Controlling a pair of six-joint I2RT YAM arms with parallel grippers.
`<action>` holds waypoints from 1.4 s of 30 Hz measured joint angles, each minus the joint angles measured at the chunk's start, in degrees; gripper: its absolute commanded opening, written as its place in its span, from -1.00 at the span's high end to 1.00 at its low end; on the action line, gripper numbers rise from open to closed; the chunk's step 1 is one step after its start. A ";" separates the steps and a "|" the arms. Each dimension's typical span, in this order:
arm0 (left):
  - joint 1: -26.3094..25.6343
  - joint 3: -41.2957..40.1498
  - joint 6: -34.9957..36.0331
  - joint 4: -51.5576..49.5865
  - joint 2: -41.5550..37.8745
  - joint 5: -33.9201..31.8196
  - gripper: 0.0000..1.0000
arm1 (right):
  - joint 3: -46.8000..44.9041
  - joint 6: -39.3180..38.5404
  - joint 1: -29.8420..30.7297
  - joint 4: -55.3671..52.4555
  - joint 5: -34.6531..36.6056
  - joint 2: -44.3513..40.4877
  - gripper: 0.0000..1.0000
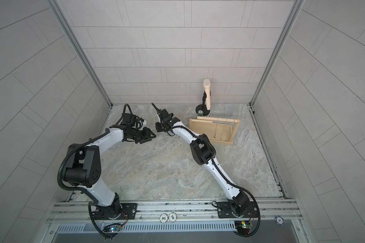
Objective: Take the necklace off the jewelry display stand
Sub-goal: Place the necklace at the center of the board.
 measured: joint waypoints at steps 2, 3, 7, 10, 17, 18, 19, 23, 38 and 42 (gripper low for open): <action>0.09 -0.24 -0.44 0.28 -0.20 0.26 0.05 | 0.46 0.04 -0.20 -0.07 0.15 0.07 0.46; 0.09 -0.33 -0.52 0.35 -0.26 0.35 0.05 | 0.68 0.11 -0.24 -0.09 0.20 0.13 0.45; 0.11 -0.33 -1.05 0.50 -0.26 0.59 0.03 | 1.81 0.24 -0.57 -0.13 0.35 0.90 0.41; 0.11 -0.33 -1.27 0.76 -0.26 0.72 0.02 | 2.10 0.28 -0.68 -0.11 0.35 1.27 0.38; 0.24 -2.84 -4.59 4.42 -0.57 0.76 -0.06 | 2.32 0.81 -1.03 -0.04 0.26 1.64 0.32; 0.24 -4.11 -5.92 5.86 -0.74 0.79 -0.08 | 2.34 0.96 -1.03 -0.04 0.17 1.64 0.30; 0.24 -5.84 -7.56 7.85 -0.98 0.70 -0.10 | 2.34 1.20 -1.03 -0.02 0.09 1.64 0.28; 0.20 -12.52 -15.61 16.44 -1.16 -0.22 -0.15 | 2.36 1.81 -1.03 0.17 -0.17 1.64 0.18; -2.99 -14.67 -27.67 34.45 3.08 -3.98 -0.24 | 2.64 3.04 -0.98 0.57 -1.64 1.64 -0.27; -3.69 -14.67 -27.71 35.17 4.02 -4.35 -0.25 | 2.64 3.06 -0.98 0.90 -1.75 1.64 -0.37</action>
